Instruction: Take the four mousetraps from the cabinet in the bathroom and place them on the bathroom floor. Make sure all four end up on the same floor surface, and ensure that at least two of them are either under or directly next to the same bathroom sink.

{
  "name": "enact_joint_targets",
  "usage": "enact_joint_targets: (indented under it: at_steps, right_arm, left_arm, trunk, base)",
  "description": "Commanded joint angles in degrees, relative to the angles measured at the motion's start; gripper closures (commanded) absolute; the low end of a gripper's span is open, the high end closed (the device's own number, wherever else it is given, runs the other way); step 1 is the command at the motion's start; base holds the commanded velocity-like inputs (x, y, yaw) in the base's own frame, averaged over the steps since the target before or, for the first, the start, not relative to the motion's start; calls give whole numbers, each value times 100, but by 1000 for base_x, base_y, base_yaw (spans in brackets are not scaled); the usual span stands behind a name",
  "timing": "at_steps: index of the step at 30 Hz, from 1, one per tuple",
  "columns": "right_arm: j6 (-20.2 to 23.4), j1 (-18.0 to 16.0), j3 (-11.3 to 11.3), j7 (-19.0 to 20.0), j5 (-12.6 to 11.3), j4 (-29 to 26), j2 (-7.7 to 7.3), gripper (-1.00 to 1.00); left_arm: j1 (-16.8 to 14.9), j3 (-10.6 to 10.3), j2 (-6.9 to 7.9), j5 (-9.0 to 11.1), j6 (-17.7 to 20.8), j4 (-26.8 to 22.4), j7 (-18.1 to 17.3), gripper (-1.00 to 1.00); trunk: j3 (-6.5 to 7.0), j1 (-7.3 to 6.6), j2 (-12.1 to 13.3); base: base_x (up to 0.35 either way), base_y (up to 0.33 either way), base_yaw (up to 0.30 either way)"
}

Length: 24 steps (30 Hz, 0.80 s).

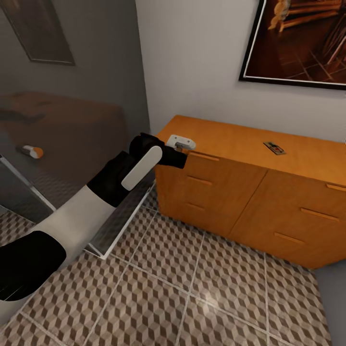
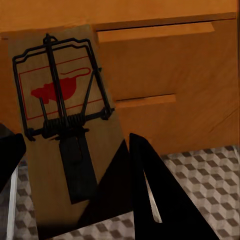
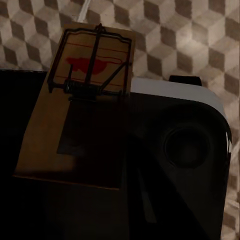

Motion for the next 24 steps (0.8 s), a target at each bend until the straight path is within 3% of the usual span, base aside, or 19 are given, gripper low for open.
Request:
enact_joint_targets:
  at_steps: [1, 24]
  right_arm:
    - [-14, -2, 40, 38, -78, 5, -2, 100]
    - [-9, -2, 40, 31, -75, 5, -2, 100]
  left_arm:
    - [-5, -8, 1, 48, 11, -4, 58, 100]
    - [207, -10, 18, 48, 4, 0, 58, 100]
  trunk:
    - [-4, -3, -2]
    - [-4, -3, -2]
  base:
    - [-274, 126, 0]
    - [-329, 21, 0]
